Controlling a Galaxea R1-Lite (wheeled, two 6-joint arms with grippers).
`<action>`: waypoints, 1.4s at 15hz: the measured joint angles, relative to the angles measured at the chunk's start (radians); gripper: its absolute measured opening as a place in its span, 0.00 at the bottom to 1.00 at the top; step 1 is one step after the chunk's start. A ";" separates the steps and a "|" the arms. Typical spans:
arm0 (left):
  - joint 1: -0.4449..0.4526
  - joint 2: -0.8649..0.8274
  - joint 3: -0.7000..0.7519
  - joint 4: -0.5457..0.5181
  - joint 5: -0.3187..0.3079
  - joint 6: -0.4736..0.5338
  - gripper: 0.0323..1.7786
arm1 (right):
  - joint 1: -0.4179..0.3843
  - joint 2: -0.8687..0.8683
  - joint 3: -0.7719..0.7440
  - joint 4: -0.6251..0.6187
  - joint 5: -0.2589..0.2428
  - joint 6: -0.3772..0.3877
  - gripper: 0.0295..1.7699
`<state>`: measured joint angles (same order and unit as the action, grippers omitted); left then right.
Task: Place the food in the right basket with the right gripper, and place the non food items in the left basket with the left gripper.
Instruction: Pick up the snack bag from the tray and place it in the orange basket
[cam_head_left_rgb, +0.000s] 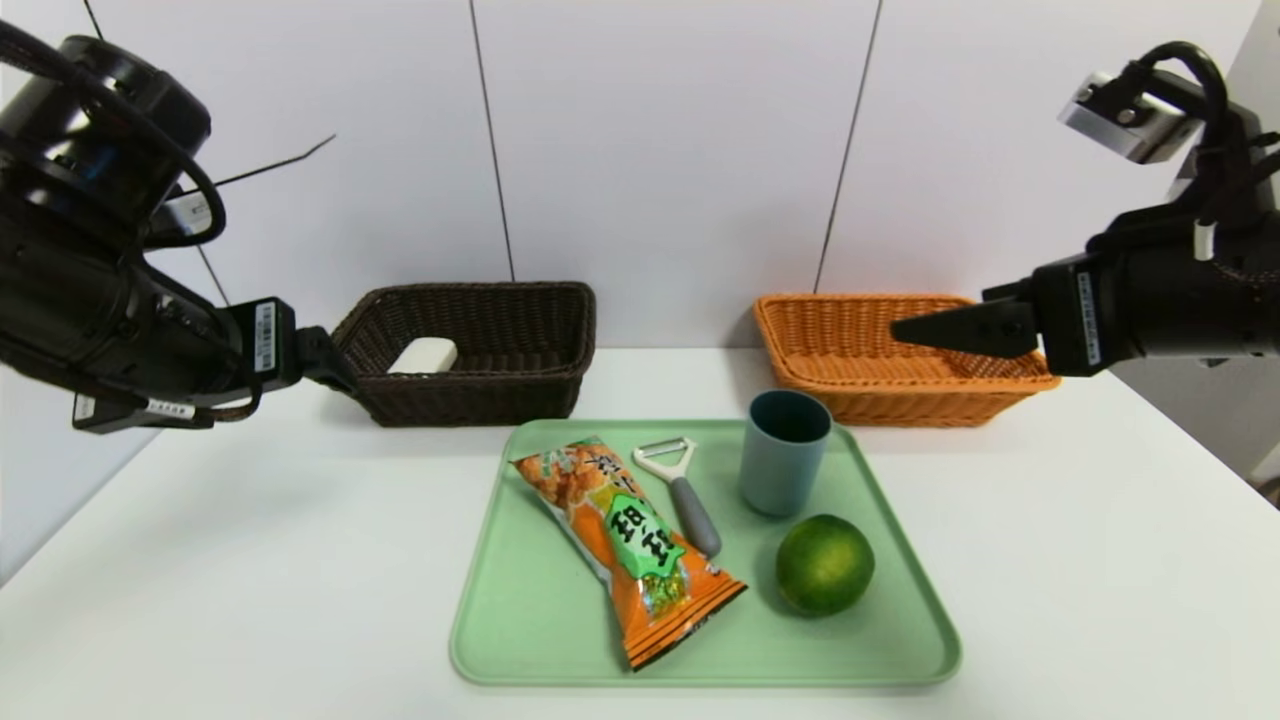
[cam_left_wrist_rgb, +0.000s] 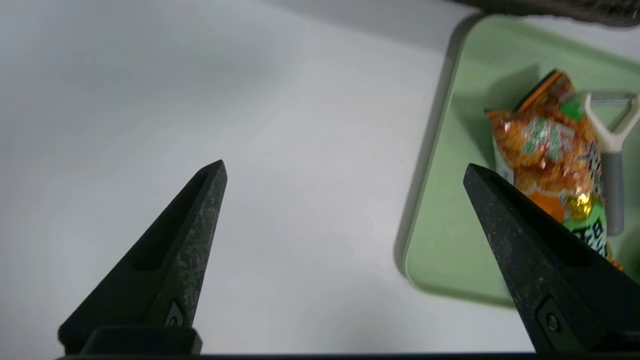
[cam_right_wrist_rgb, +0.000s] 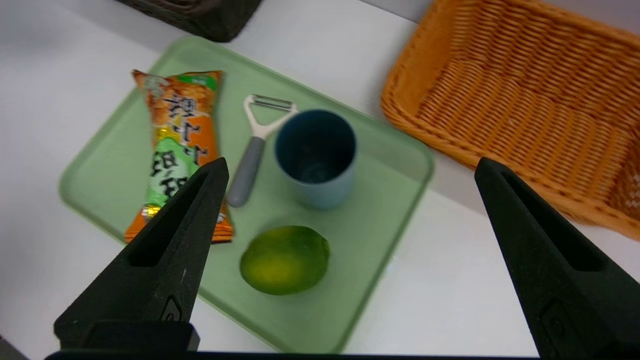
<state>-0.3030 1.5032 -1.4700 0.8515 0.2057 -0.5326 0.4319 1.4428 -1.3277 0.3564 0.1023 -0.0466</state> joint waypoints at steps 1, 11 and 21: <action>-0.019 -0.033 0.046 0.000 0.001 -0.010 0.94 | 0.040 0.028 -0.030 0.000 -0.001 0.000 0.96; -0.055 -0.136 0.157 0.000 0.001 -0.013 0.95 | 0.358 0.368 -0.273 0.005 -0.036 0.054 0.96; -0.055 -0.147 0.186 0.000 0.003 -0.015 0.95 | 0.449 0.623 -0.417 0.086 -0.205 0.089 0.96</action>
<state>-0.3583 1.3562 -1.2840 0.8511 0.2087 -0.5474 0.8804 2.0662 -1.7449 0.4426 -0.1030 0.0421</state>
